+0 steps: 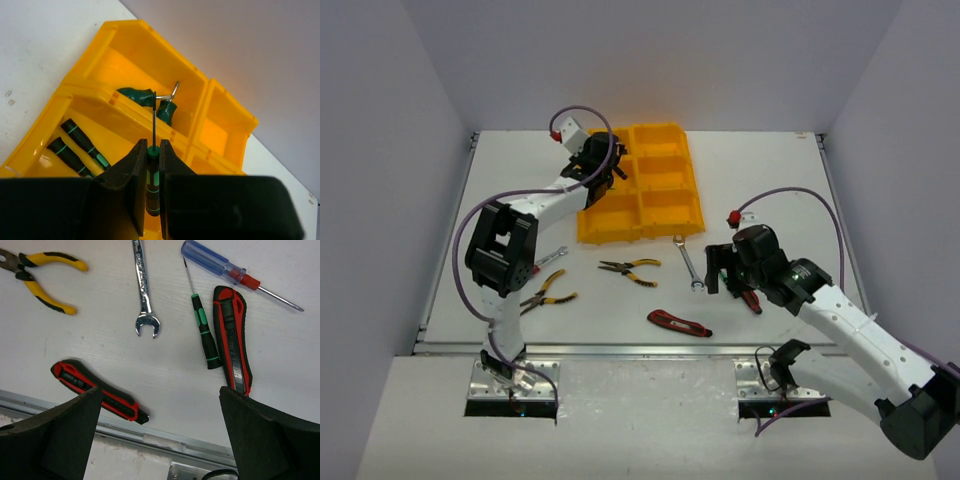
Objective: Sort the tools into containers
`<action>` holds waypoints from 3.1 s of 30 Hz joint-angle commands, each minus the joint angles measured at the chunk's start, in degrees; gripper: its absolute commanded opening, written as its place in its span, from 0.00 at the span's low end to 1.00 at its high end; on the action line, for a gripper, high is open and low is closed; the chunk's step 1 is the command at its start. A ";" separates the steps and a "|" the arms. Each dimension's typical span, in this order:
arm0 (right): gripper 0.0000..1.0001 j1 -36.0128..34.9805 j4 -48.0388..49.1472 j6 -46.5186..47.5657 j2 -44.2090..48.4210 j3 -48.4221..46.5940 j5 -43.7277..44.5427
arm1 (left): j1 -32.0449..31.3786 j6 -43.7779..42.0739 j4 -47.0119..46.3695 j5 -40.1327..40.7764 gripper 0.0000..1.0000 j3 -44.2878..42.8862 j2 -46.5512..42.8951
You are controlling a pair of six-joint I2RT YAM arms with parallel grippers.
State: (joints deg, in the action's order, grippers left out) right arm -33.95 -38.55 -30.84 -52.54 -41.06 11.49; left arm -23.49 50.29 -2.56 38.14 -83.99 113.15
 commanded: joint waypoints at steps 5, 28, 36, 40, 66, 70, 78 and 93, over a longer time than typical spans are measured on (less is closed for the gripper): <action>0.99 0.55 0.85 2.34 -9.78 -1.85 1.22 | 0.32 4.60 -2.24 -7.36 0.81 2.29 -2.85; 0.41 9.13 7.83 11.82 -38.15 -7.55 -0.34 | -5.25 -8.52 1.63 -21.16 1.00 46.02 -69.83; 0.32 9.34 8.76 12.82 -43.97 -7.37 0.91 | -5.25 -11.53 6.08 -26.42 1.00 47.25 -71.41; 0.23 9.31 9.99 11.62 -43.94 -6.43 -1.60 | -5.34 -10.65 4.46 -29.59 1.00 48.74 -69.61; 0.00 5.93 21.26 4.62 -0.02 -3.79 -43.37 | -17.38 -2.11 -42.17 -65.82 0.88 39.70 -34.85; 0.00 5.63 22.31 3.51 0.22 -4.71 -46.03 | -19.09 -2.81 -39.97 -64.98 0.68 36.71 -31.51; 0.18 5.56 20.85 3.10 1.35 -5.90 -35.20 | -19.41 -6.43 -33.02 -62.51 0.00 33.32 -30.52; 0.99 5.56 4.63 -4.43 11.16 -1.62 -1.07 | 0.89 -1.32 1.30 -1.67 0.00 11.25 -20.81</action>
State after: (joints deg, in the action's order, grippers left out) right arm -28.53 -32.86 -32.97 -42.68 -44.50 4.98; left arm -24.42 44.96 -4.19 22.45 -67.12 86.18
